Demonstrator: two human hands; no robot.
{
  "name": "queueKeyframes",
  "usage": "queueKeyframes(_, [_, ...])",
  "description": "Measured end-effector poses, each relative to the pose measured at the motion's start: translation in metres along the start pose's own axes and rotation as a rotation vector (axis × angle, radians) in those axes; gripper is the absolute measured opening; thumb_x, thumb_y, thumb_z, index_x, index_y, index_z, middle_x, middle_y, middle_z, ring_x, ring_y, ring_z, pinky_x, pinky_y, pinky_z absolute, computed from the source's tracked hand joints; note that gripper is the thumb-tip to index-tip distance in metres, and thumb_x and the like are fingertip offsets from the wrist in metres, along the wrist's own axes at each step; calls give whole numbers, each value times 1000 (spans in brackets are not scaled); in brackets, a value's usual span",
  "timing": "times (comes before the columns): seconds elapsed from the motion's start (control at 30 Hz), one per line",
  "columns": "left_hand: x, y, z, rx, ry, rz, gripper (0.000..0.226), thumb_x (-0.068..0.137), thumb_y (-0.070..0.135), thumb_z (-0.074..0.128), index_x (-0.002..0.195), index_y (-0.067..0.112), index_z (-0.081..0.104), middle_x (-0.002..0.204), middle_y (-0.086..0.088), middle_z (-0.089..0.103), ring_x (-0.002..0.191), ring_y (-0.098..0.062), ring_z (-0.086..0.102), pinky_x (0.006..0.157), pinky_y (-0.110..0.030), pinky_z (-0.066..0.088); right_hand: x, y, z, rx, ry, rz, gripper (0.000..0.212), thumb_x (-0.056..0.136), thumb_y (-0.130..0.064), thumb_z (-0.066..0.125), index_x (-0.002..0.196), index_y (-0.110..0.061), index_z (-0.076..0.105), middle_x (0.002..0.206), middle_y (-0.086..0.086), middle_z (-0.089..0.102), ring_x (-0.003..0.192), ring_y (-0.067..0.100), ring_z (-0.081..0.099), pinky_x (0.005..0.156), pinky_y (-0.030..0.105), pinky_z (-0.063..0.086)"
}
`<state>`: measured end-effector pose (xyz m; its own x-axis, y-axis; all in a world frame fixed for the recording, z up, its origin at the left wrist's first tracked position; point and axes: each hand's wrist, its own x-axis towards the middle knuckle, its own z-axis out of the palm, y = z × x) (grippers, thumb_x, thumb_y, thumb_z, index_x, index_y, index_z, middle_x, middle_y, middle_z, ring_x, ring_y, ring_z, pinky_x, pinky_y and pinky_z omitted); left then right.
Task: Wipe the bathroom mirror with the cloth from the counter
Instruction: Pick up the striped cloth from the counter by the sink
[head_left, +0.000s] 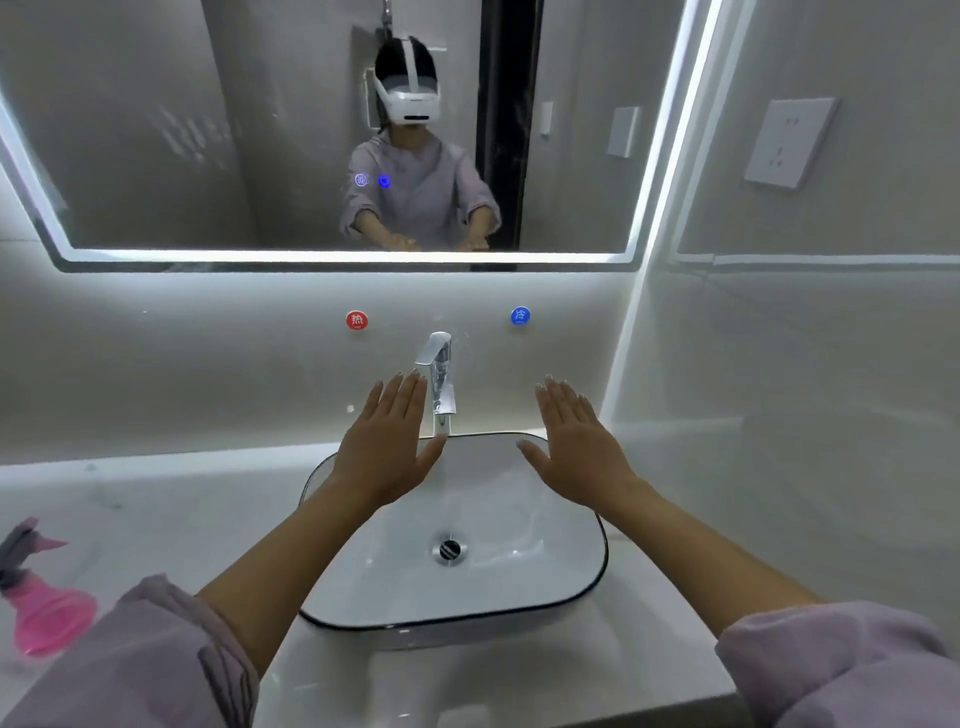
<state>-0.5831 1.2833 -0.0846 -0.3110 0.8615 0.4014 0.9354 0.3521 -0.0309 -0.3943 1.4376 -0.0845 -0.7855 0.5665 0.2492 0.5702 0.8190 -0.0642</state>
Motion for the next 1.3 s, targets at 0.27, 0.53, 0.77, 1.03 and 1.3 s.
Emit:
queueKeyframes(0.27, [63, 16, 37, -53, -30, -79, 73, 97, 47, 32, 149, 4, 5, 159, -12, 7, 147, -23, 2, 118, -31, -6, 73, 56, 13, -3, 3, -95, 74, 100, -47, 33, 153, -8, 0, 161, 11, -7, 149, 23, -6, 120, 32, -5])
queueKeyframes(0.53, [97, 12, 66, -77, -74, -79, 73, 97, 47, 31, 149, 4, 4, 159, -12, 5, 147, -23, 0, 118, -31, -7, 104, 75, 41, 47, -21, 9, 74, 100, -47, 32, 153, -7, -1, 161, 11, -10, 148, 22, -9, 120, 32, -7])
queueKeyframes(0.77, [125, 23, 95, -151, -111, -40, 72, 97, 48, 31, 150, 4, 9, 159, -11, 10, 147, -22, 5, 116, -28, -6, 107, 98, 57, 132, -44, 178, 72, 100, -46, 36, 153, -7, 5, 161, 11, -1, 149, 22, 1, 120, 31, 5])
queueKeyframes(1.03, [161, 54, 152, -157, -341, 22, 69, 98, 48, 27, 149, 4, 13, 158, -10, 16, 146, -21, 12, 119, -34, 1, 97, 146, 87, 155, -154, 363, 77, 98, -48, 40, 153, -9, 3, 162, 8, -3, 149, 20, 1, 119, 29, 6])
queueKeyframes(1.3, [198, 86, 208, -175, -444, 95, 66, 98, 48, 24, 148, 6, 17, 155, -8, 24, 142, -23, 20, 119, -36, 9, 99, 192, 131, 208, -233, 546, 78, 96, -49, 45, 153, -10, 9, 160, 6, 9, 145, 22, 13, 113, 32, 25])
